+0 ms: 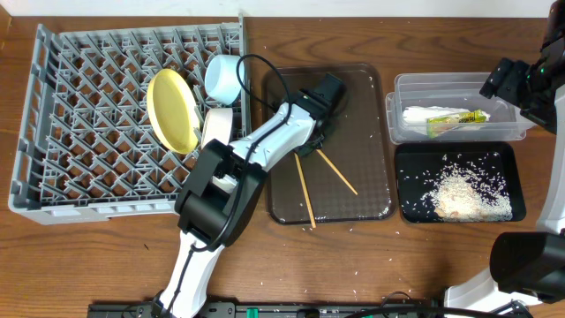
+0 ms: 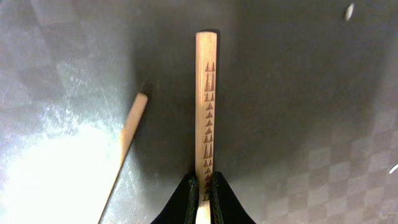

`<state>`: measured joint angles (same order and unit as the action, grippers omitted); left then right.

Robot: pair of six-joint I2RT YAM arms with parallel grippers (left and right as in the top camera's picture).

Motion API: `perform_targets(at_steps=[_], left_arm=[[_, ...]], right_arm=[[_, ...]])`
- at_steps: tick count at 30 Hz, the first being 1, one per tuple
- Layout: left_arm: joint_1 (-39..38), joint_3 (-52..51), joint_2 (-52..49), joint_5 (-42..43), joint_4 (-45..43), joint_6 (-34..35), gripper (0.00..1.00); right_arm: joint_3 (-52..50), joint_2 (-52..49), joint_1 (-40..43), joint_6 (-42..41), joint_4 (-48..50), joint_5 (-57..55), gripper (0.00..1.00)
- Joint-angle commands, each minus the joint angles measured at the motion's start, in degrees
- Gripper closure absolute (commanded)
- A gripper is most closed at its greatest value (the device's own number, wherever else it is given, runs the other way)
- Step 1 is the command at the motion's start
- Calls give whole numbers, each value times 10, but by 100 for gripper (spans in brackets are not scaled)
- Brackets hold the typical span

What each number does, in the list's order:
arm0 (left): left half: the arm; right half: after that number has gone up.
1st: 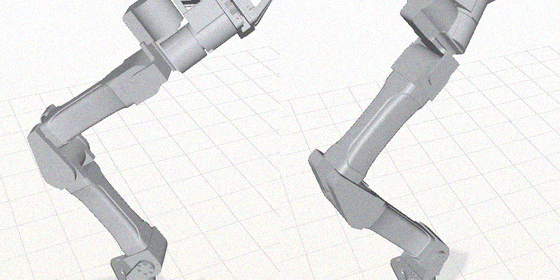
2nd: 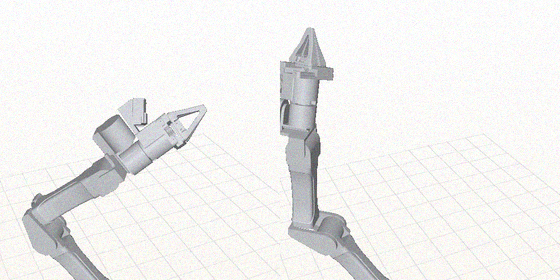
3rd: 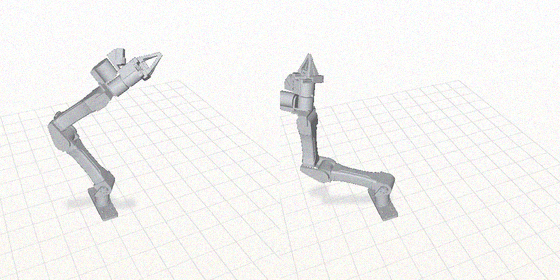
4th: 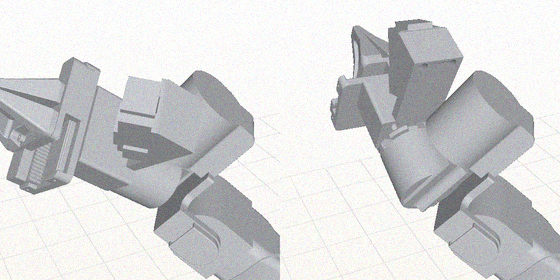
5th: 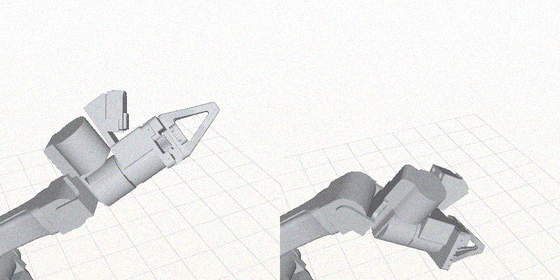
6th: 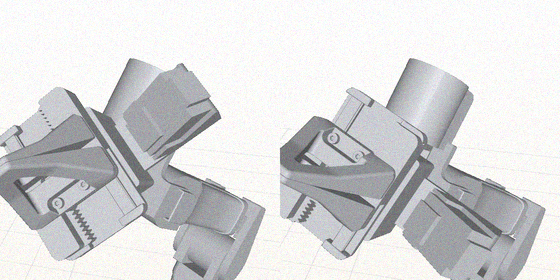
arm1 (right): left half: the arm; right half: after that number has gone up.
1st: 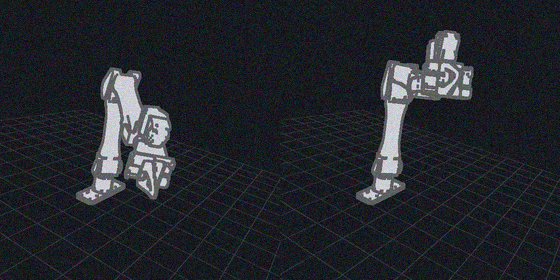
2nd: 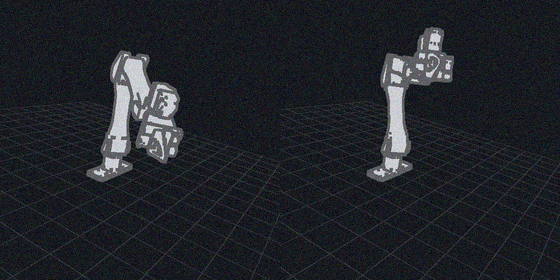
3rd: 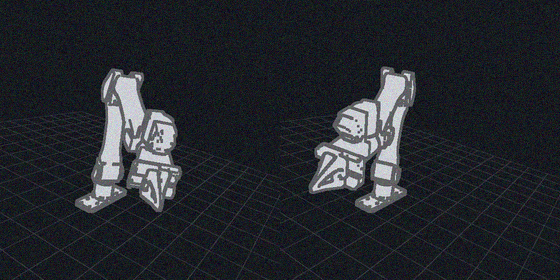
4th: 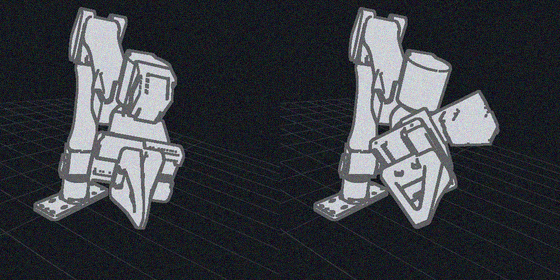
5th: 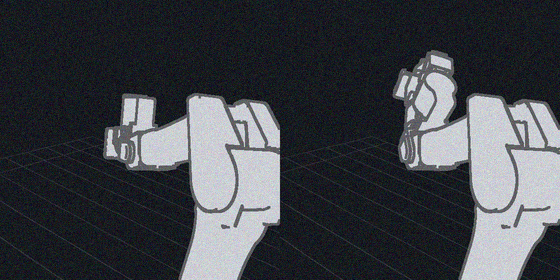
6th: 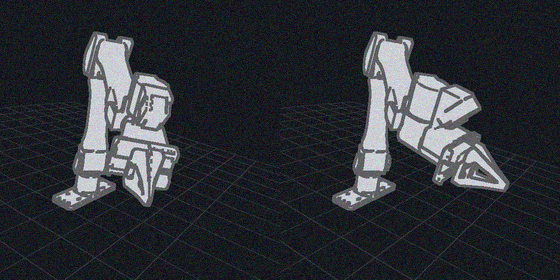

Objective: Sort waste into correct bins and load items into the dishwasher
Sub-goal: 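Carry the chopstick with the left gripper into the rack beside the plate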

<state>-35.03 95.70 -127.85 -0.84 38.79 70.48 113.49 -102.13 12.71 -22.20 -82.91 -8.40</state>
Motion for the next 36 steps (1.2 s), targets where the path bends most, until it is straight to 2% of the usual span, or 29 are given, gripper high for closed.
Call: perform_targets(at_steps=[1,4,9,15,19,26,29,36], left_arm=[[18,0,-28,-14,-9,-10,92],[26,1,-28,-12,-42,-71,92],[40,27,-6,54,-87,-275,93],[69,82,75,66,-32,-483,93],[117,99,170,2,26,-574,93],[211,99,250,-21,59,-704,92],[244,97,248,-49,46,-731,92],[288,94,200,-52,-3,-789,93]], right_arm=[[0,-2,0,-9,-1,-3,1],[0,-2,0,-9,-1,-3,1],[0,-2,0,-9,-1,-3,1],[0,-2,0,-9,-1,-3,1],[0,-2,0,-9,-1,-3,1],[0,-2,0,-9,-1,-3,1],[0,-2,0,-9,-1,-3,1],[0,-2,0,-9,-1,-3,1]])
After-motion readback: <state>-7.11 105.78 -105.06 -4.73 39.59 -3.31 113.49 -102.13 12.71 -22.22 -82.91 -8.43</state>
